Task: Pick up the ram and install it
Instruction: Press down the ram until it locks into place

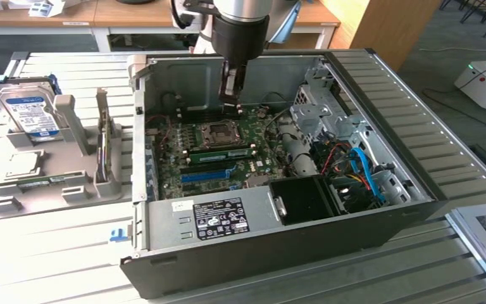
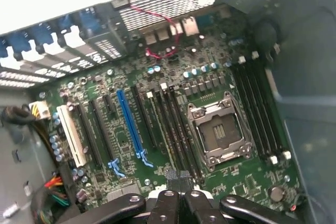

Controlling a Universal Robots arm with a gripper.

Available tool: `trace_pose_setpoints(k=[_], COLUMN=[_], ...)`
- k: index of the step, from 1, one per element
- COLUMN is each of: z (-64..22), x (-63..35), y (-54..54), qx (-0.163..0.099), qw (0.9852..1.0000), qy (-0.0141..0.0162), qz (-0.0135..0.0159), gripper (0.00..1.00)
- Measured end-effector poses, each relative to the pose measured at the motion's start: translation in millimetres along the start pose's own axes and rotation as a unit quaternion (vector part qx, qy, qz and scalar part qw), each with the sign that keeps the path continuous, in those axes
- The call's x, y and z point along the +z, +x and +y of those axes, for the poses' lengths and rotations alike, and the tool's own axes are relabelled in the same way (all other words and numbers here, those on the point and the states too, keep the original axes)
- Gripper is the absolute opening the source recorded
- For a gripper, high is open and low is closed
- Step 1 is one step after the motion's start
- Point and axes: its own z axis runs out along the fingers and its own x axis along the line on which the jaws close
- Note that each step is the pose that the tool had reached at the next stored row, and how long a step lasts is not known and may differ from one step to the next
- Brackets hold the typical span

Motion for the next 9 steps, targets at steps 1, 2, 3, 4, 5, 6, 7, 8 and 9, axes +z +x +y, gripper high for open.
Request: trace_pose_setpoints(k=[1, 2, 3, 4, 5, 6, 7, 8, 9], z=[0.0, 0.0, 0.0, 0.0, 0.0, 0.0, 0.0, 0.0, 0.0], x=[0.1, 0.2, 0.3, 0.3, 0.4, 0.5, 0.5, 0.6, 0.7], y=[0.0, 0.0, 0.0, 0.0, 0.0, 0.0, 0.0, 0.0, 0.0], qx=[0.009, 0.018, 0.027, 0.035, 0.044, 0.053, 0.062, 0.071, 0.080], qw=[1.0000, 0.9998, 0.9996, 0.9994, 0.9990, 0.9986, 0.9981, 0.9975, 0.9968], qy=[0.0003, 0.0006, 0.0008, 0.0011, 0.0014, 0.0017, 0.0019, 0.0022, 0.0025], qz=[-0.0001, -0.0003, -0.0004, -0.0005, -0.0006, -0.0007, -0.0008, -0.0009, -0.0011], gripper=[0.10, 0.10, 0.10, 0.10, 0.10, 0.10, 0.10, 0.10, 0.10])
